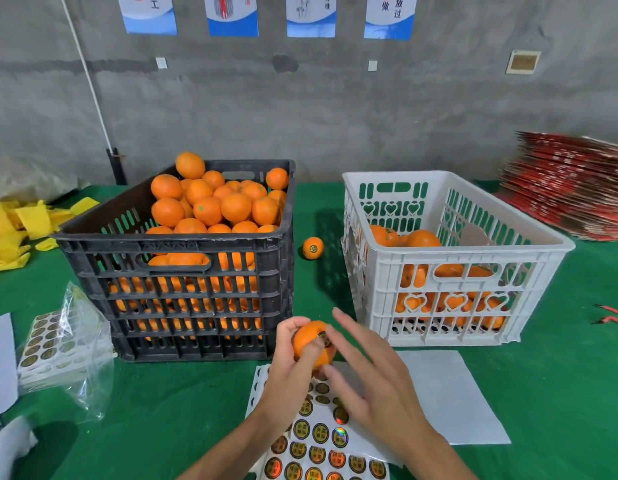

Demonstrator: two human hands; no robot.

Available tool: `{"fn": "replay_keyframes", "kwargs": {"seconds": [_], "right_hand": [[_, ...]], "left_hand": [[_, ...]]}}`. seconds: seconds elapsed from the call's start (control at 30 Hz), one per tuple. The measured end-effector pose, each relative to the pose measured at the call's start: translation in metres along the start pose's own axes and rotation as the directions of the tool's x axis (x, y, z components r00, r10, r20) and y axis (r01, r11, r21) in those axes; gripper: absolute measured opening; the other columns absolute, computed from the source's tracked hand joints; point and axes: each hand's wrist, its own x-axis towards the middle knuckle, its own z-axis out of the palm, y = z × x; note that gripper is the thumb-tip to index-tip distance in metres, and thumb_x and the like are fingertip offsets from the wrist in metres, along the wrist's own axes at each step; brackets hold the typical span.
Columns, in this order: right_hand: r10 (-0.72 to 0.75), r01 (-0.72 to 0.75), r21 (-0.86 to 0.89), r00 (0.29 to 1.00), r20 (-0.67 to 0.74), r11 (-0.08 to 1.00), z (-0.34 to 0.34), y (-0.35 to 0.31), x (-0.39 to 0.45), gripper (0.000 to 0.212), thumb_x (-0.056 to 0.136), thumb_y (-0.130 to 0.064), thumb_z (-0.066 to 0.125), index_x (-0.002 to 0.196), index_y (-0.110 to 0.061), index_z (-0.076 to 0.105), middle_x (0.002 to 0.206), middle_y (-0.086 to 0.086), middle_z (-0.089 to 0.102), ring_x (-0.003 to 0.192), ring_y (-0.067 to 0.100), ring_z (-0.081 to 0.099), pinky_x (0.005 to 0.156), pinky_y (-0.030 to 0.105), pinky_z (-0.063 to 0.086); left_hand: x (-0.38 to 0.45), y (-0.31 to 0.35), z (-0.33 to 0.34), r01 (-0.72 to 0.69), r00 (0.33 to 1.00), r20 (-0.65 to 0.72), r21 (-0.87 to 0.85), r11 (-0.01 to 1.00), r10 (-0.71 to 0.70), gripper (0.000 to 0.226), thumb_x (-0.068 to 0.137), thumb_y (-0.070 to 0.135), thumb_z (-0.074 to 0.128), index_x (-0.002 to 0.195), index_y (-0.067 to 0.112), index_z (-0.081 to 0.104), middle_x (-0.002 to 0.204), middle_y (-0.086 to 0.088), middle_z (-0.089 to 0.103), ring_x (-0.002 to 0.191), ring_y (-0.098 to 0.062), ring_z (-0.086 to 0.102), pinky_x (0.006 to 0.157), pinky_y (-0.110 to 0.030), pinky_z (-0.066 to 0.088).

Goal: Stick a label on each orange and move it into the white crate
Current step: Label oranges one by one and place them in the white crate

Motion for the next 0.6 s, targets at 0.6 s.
{"fn": "replay_keyframes", "kwargs": {"seconds": [0.6], "right_hand": [[0.004, -0.144, -0.473, 0.958, -0.285, 0.869, -0.091, 0.070, 0.163, 0.046, 0.095, -0.022, 0.073, 0.138, -0.008, 0.063, 0.160, 0.015, 0.040, 0.150, 0.032, 0.036, 0.118, 0.053, 0.037]], "left_hand": [[0.124, 0.172, 0.019, -0.490, 0.866, 0.116, 0.386, 0.782, 0.486, 0.026, 0.094, 0.033, 0.065, 0.119, 0.038, 0.057, 0.131, 0.010, 0.055, 0.105, -0.002, 0.065, 0.083, -0.014, 0.053]]}}
